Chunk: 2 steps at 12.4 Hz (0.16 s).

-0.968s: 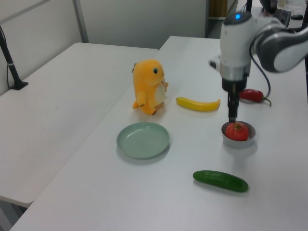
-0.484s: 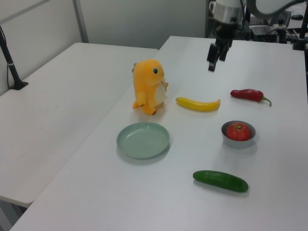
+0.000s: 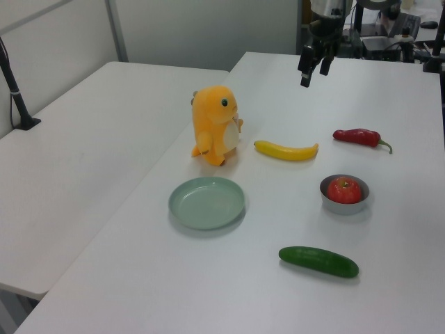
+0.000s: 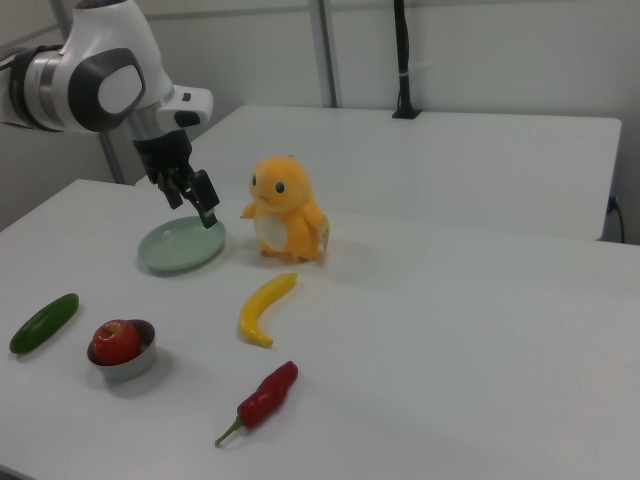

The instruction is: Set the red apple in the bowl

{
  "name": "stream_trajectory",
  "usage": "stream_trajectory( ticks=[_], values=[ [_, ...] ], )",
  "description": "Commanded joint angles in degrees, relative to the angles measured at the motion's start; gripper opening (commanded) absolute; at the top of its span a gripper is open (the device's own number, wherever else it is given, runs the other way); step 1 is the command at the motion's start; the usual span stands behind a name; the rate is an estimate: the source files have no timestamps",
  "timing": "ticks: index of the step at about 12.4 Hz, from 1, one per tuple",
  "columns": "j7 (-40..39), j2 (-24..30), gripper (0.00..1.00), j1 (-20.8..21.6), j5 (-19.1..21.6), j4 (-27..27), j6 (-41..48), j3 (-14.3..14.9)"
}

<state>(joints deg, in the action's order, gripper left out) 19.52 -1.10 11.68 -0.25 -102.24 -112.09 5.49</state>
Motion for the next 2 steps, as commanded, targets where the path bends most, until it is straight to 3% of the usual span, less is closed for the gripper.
stream_trajectory(
  ticks=[1,2],
  values=[
    [-0.8,-0.4,1.00,0.3,1.4,0.8,1.8,0.0],
    [-0.8,-0.5,1.00,0.3,1.4,0.8,1.8,0.0]
  ],
)
